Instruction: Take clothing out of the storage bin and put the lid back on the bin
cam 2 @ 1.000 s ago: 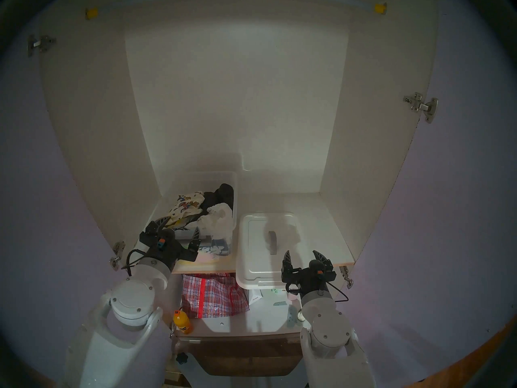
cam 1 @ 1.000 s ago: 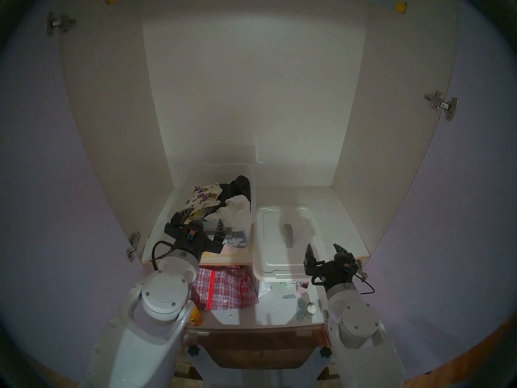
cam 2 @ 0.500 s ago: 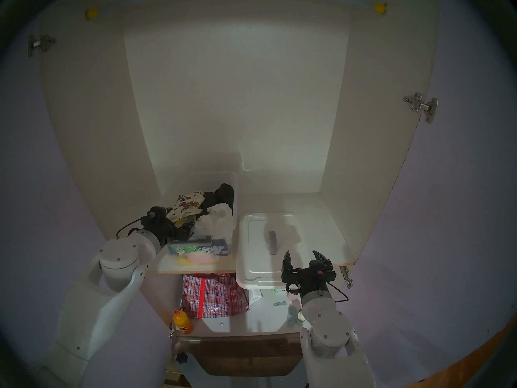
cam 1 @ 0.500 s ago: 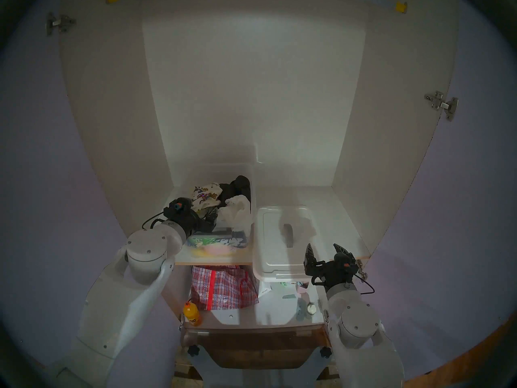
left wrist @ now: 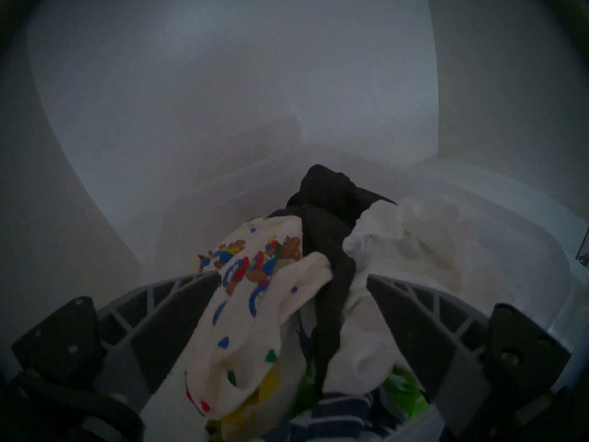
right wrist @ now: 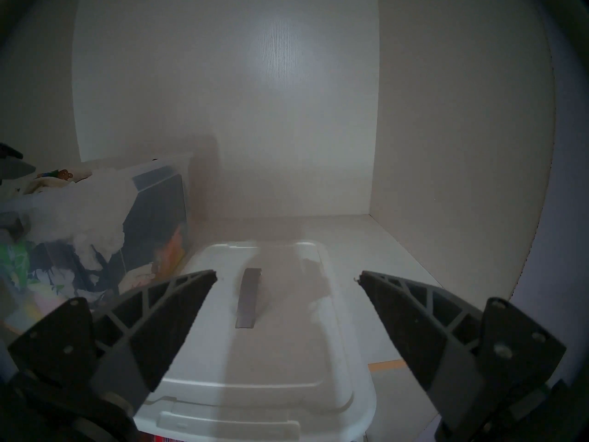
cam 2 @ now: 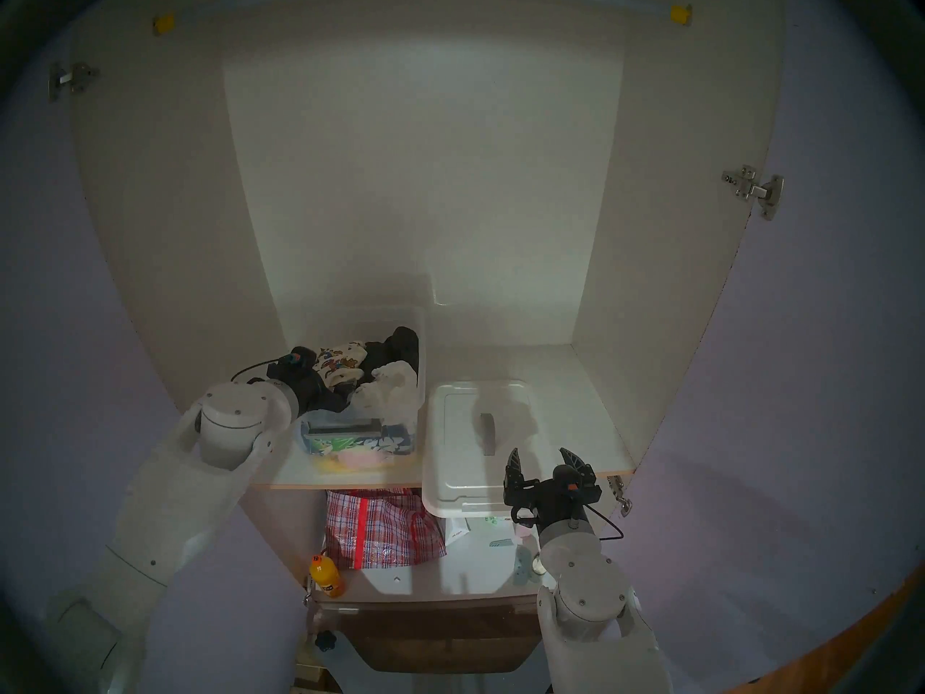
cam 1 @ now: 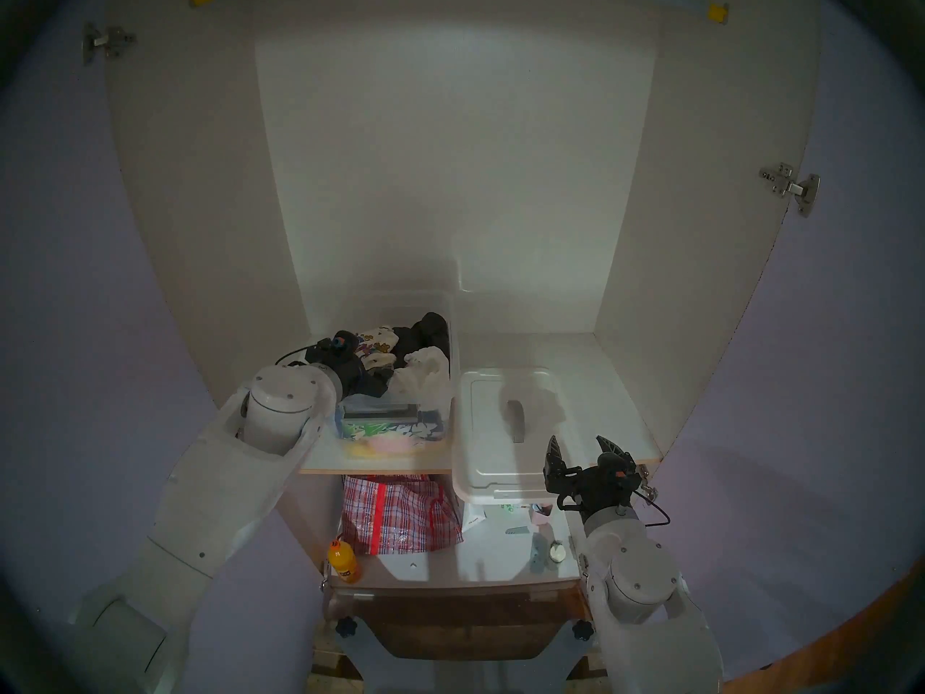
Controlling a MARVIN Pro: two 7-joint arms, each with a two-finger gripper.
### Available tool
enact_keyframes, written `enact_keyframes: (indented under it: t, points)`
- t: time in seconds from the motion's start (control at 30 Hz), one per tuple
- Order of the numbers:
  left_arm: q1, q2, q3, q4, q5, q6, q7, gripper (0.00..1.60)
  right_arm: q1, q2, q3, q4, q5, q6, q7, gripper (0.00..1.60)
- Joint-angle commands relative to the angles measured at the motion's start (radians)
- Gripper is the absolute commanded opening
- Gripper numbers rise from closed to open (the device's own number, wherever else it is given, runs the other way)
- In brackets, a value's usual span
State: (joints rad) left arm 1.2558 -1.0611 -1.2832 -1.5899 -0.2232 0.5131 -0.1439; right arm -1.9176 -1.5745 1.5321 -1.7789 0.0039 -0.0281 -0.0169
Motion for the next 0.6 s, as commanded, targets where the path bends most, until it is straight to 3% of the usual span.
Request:
enact_keyframes:
  t: [0.0, 0.07, 0.27, 0.43, 0.57]
  points:
    - [-0.118, 0.006, -0.021, 0.044, -0.068, 0.094, -0.102, 1.60, 0.009, -0.001, 0.000, -0.024, 0.001, -0.004, 0.000, 1.60]
    - [-0.149, 0.011, -0.025, 0.078, -0.093, 0.146, -0.137, 1.60, 0.008, -0.001, 0.000, -0.024, 0.001, -0.004, 0.000, 1.60]
    - [-0.219, 0.024, -0.016, 0.162, -0.126, 0.126, -0.281, 1.60, 0.008, -0.001, 0.000, -0.025, 0.001, -0.003, 0.000, 1.60]
    - [-0.314, 0.003, 0.047, 0.287, -0.088, 0.120, -0.346, 1.60, 0.008, -0.001, 0.000, -0.026, 0.001, -0.002, 0.000, 1.60]
    - [-0.365, -0.012, 0.088, 0.396, -0.107, 0.131, -0.373, 1.60, 0.008, -0.001, 0.000, -0.026, 0.001, -0.002, 0.000, 1.60]
